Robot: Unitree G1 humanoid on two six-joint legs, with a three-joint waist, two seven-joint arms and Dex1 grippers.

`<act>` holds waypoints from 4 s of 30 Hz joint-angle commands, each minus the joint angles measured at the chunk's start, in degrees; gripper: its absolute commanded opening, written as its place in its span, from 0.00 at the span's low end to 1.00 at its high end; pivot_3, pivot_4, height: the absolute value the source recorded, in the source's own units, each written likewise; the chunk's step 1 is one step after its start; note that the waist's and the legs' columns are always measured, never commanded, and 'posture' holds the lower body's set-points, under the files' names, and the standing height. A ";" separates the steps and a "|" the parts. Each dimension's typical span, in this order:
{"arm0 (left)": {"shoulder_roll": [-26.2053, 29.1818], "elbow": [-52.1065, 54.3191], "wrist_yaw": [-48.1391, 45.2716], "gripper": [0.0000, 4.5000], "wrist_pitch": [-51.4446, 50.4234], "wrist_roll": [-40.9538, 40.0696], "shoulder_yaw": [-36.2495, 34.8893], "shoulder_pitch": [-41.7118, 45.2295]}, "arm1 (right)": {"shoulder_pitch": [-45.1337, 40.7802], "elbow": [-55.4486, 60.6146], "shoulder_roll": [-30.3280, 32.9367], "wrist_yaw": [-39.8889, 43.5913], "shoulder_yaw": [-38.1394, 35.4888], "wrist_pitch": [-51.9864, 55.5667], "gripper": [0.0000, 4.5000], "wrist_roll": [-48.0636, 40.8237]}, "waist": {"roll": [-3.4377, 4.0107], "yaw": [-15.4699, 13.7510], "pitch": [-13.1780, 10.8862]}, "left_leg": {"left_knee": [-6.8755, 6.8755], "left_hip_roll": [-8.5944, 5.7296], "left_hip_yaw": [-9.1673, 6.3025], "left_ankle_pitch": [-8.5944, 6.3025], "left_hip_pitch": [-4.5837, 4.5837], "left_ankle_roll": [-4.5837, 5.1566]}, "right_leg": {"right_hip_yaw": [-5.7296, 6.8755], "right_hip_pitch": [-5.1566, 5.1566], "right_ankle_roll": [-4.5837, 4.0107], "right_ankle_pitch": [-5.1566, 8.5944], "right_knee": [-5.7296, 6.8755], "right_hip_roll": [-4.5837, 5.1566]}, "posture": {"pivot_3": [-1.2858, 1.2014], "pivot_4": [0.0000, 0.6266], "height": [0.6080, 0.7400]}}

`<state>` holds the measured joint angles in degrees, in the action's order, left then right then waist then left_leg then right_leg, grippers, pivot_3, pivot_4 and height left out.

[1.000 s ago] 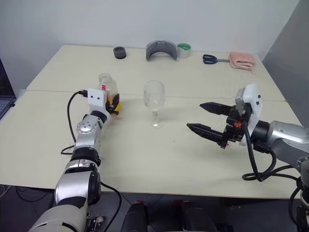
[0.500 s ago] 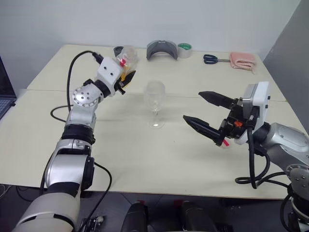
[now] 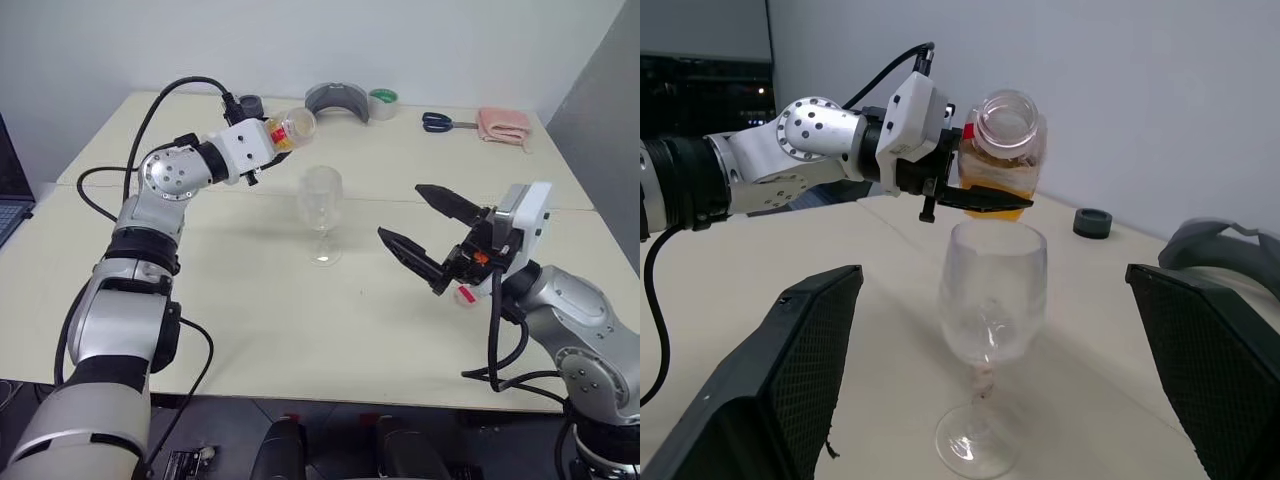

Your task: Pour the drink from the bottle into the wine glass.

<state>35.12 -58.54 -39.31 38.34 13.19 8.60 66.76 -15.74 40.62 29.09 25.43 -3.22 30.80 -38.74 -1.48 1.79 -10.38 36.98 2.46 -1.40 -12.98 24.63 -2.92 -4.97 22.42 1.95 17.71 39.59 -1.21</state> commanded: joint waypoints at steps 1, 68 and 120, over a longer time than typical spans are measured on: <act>1.82 -0.97 2.06 0.36 3.88 2.81 1.17 3.73 | 0.77 0.68 -1.20 0.15 0.17 -3.65 1.00 2.55 | 0.00 -0.01 0.00 | 0.00 0.00 0.00 0.00 0.00 0.00 | 0.00 0.00 0.00 0.00 0.00 0.00 | 0.52 0.24 1.00; 9.20 -13.08 32.35 0.36 14.64 32.30 20.32 18.93 | 2.19 -1.20 -5.39 2.01 3.12 -6.15 1.00 7.04 | 0.00 0.01 0.00 | 0.09 -0.19 0.07 0.05 0.00 -0.07 | -0.03 0.18 -0.01 0.00 0.41 0.21 | 0.52 0.24 1.00; -12.52 14.48 22.68 0.36 -28.98 -23.63 -23.10 -20.85 | 11.85 4.69 12.40 15.75 -6.31 2.61 1.00 -11.03 | -0.13 0.08 0.08 | 1.08 -0.15 -0.09 0.07 -0.12 -0.07 | 0.05 -0.08 -0.01 0.00 1.29 0.17 | 0.52 0.24 1.00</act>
<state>22.01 -46.97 -16.83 7.94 -8.90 -12.86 44.53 -3.59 43.70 40.92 40.66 -7.90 33.73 -48.50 -1.61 1.87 -10.30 38.05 2.32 -1.48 -12.91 24.50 -2.99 -4.92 22.34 1.94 17.71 40.88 -1.04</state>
